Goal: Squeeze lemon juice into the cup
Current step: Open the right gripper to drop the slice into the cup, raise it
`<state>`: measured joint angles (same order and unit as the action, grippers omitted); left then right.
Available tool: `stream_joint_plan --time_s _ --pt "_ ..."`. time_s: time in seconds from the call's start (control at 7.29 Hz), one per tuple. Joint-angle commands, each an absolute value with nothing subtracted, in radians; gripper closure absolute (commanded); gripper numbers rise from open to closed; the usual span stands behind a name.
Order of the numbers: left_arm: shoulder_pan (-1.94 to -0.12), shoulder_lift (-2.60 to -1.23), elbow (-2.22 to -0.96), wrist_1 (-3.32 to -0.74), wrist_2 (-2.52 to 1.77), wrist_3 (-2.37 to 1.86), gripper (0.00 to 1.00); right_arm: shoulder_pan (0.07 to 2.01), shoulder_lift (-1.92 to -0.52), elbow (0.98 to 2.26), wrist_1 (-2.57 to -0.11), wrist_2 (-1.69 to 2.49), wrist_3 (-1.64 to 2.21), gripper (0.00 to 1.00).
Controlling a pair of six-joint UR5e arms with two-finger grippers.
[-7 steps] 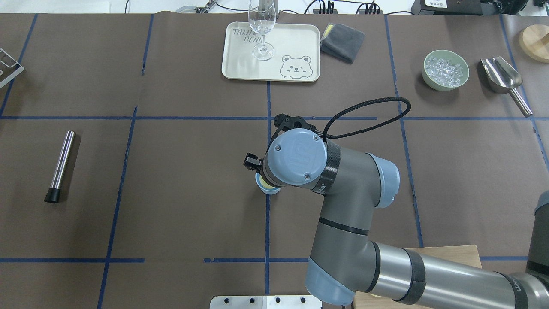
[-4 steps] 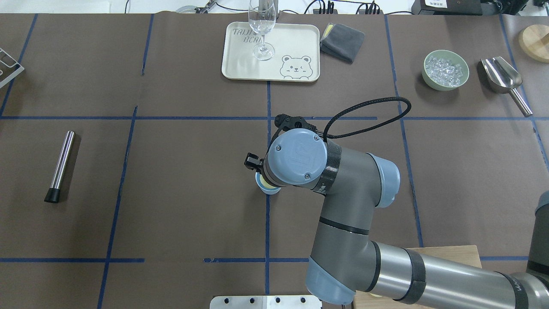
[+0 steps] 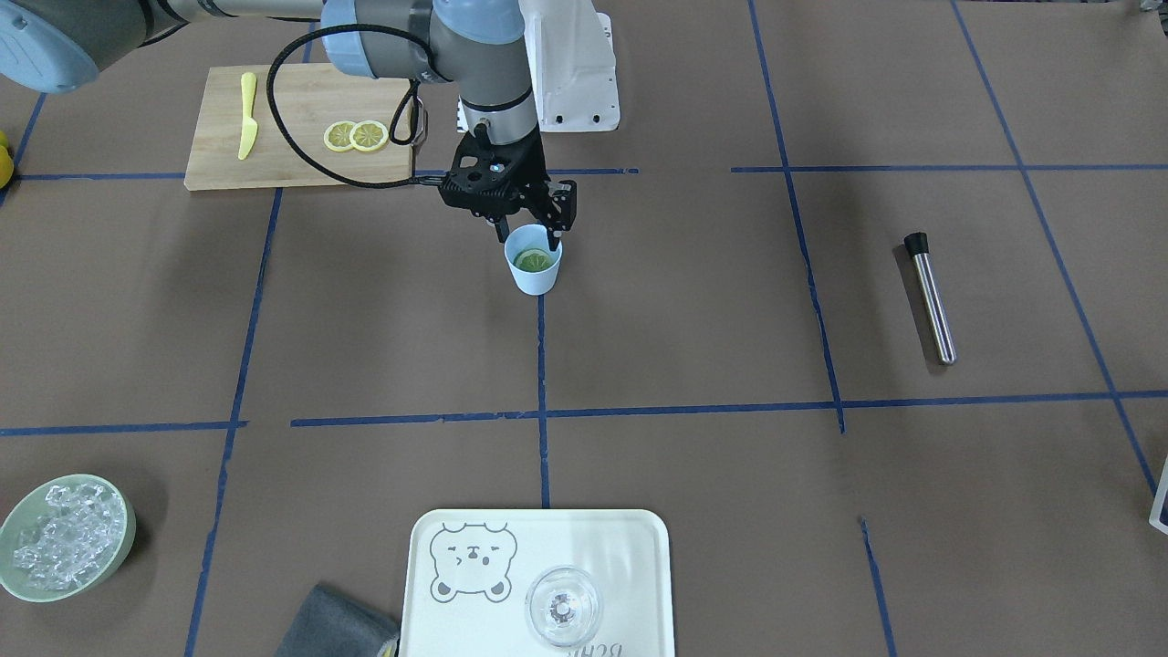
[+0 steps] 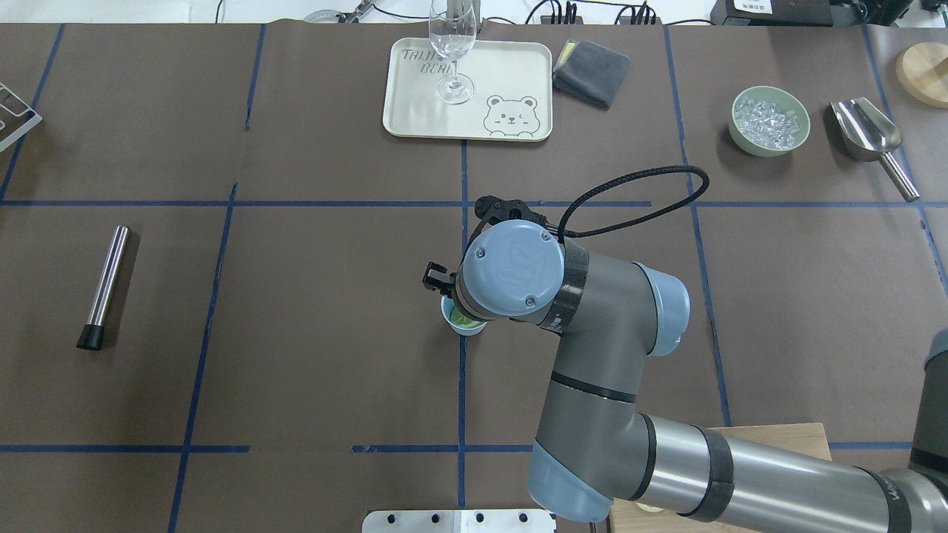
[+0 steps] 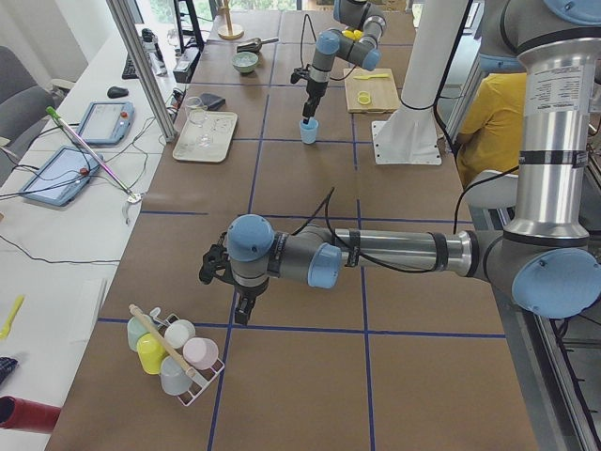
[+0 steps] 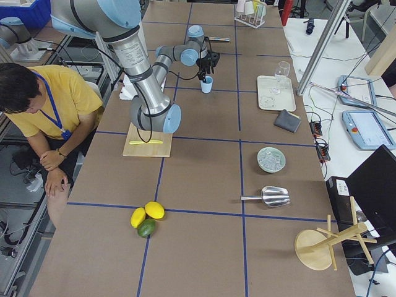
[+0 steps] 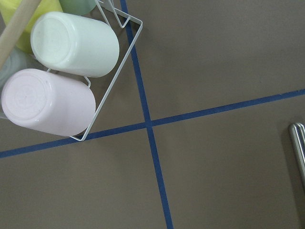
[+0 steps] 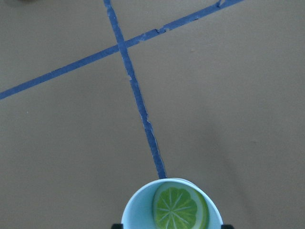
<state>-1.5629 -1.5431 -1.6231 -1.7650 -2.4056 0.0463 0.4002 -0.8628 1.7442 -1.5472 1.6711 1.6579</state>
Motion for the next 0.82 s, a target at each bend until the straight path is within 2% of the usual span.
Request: stream_joint_plan --time_s 0.0,0.14,0.27,0.41,0.55,0.69 --pt "-1.551 -1.552 -1.625 -1.799 -2.405 0.046 0.0 0.484 -0.871 1.762 -1.546 1.823 1.648 0.23" --pt "-1.524 -1.545 -1.623 -1.866 -2.407 0.031 0.0 0.544 -0.949 1.829 -1.546 1.904 1.605 0.04" --pt "-1.446 -1.548 -1.634 -1.894 -2.416 -0.088 0.0 0.589 -1.056 1.923 -1.545 1.922 1.477 0.0" --pt "-1.366 -1.546 -1.658 -1.942 -2.424 -0.262 0.0 0.648 -1.143 1.98 -1.545 1.977 1.382 0.0" --pt "-1.336 -1.551 -1.66 -1.978 -2.424 -0.428 0.0 0.726 -1.219 2.011 -1.545 2.058 1.285 0.0" --pt "-1.219 -1.557 -1.663 -1.999 -2.41 -0.49 0.0 0.791 -1.309 2.029 -1.542 2.103 1.155 0.0"
